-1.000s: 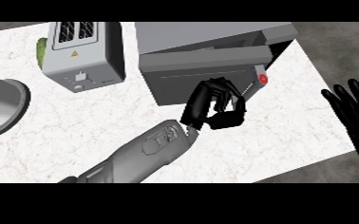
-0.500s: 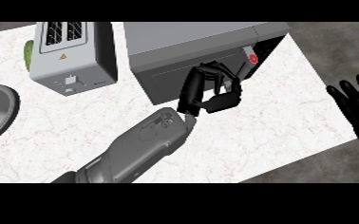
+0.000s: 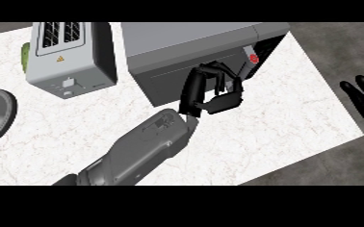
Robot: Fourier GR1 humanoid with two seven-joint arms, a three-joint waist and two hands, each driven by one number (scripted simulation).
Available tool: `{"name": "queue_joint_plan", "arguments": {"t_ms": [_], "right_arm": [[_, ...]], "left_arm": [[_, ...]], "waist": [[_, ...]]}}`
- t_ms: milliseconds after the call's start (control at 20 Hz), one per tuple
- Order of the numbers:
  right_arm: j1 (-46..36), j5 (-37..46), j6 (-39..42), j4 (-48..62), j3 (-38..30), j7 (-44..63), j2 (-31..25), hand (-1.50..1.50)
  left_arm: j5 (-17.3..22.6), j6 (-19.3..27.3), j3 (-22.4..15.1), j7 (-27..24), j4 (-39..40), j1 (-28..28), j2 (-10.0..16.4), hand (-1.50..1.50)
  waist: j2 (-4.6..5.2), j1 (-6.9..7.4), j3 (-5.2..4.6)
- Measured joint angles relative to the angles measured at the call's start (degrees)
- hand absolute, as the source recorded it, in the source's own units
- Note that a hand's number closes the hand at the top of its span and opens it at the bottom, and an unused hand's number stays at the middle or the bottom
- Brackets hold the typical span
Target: Pick up the milk, place it into the microwave and close the microwave
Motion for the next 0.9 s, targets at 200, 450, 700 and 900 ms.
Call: {"name": "queue_joint_plan", "arguments": {"t_ms": [200, 450, 700, 900], "right_arm": [[-0.74, -1.53, -0.15, -0.45, -0.45, 0.65, -0.57, -1.50], [-1.68, -3.14, -0.34, -0.69, -0.78, 1.75, -1.45, -1.50], [-2.04, -4.77, -0.65, -0.75, -1.54, 2.72, -2.33, -1.50], [-2.73, -6.12, -0.88, -0.72, -2.24, 3.51, -3.22, -1.50]], "left_arm": [[1.11, 0.11, -0.02, -2.23, 0.38, 0.08, 0.00, 1.50], [2.61, -0.12, -0.36, -4.26, 0.68, -0.09, 0.00, 1.50], [4.03, -0.15, -0.38, -6.30, 1.06, -0.05, 0.00, 1.50], [4.99, -0.45, -0.72, -7.69, 1.40, -0.23, 0.00, 1.50]], "waist": [[0.06, -0.39, 0.04], [0.22, -0.43, 0.07], [0.22, -0.87, 0.10], [0.30, -0.87, 0.12]]}}
